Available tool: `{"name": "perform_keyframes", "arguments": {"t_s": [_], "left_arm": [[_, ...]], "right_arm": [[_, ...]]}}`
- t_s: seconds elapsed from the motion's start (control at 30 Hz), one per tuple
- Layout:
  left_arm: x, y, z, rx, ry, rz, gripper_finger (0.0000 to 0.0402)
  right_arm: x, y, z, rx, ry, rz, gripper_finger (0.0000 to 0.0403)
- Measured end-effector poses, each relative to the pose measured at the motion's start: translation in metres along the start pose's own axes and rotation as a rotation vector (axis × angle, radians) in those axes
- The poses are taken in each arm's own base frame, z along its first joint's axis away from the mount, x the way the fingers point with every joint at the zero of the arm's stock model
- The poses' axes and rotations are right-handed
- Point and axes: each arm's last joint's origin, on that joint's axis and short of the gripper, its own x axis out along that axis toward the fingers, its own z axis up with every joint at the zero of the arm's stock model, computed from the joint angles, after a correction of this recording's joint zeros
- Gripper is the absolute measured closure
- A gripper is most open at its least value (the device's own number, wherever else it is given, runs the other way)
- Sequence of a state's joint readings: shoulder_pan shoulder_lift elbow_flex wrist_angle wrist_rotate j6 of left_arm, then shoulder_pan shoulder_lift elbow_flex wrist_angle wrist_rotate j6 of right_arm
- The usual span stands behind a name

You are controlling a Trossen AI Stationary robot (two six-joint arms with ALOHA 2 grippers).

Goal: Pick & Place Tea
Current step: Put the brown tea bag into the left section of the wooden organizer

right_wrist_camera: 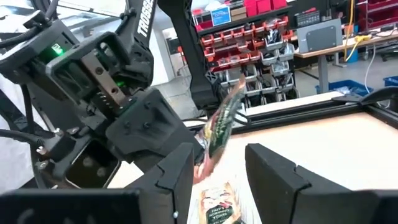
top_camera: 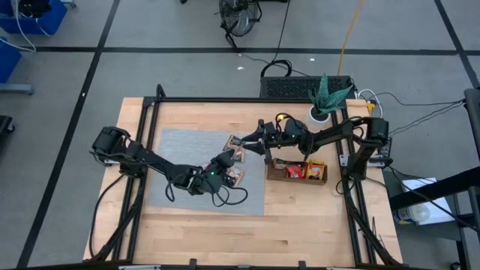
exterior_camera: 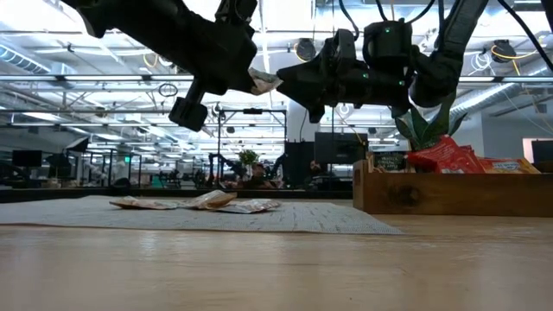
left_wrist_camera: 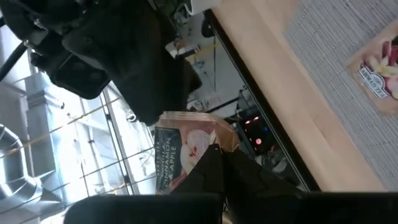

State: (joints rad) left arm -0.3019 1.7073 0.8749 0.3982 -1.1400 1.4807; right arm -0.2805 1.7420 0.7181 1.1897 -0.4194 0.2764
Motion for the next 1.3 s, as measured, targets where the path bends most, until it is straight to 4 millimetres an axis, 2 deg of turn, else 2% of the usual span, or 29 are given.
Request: {"name": "perform_keyframes", "arguments": {"t_s": [0.27,0.63,0.73,0.83,0.97,1.07,1.17,1.3], "left_arm": [[-0.01,0.0,0.004,-0.009,0.004,0.013,0.0397],[-0.001,-0.001,0.003,-0.079,-0.112,-0.016,0.0396],[0.002,-0.001,0.002,-0.102,-0.114,-0.021,0.0397],[0.002,-0.001,0.002,-0.132,-0.11,-0.023,0.0397],[0.002,-0.001,0.002,-0.184,-0.107,-0.025,0.0389],[0.002,0.0,0.002,-0.322,-0.104,-0.029,0.0387],[0.002,0.004,0.001,-0.607,-0.099,-0.02,0.0374],[-0.001,0.02,-0.013,-0.957,-0.098,-0.022,0.0325]], "right_arm": [[0.0,0.0,-0.002,-0.005,0.018,-0.001,0.0273],[0.003,0.001,0.001,0.019,0.01,0.004,0.0276],[0.003,0.0,-0.001,-0.008,0.024,0.001,0.0308],[0.002,0.0,-0.002,-0.046,0.036,0.0,0.038],[0.003,0.001,-0.002,-0.079,0.037,0.004,0.04],[0.003,0.001,-0.002,-0.096,0.036,0.002,0.0402],[0.003,0.001,-0.002,-0.116,0.036,0.0,0.0402],[0.002,0.002,0.002,-0.136,0.031,-0.007,0.0402]]}}
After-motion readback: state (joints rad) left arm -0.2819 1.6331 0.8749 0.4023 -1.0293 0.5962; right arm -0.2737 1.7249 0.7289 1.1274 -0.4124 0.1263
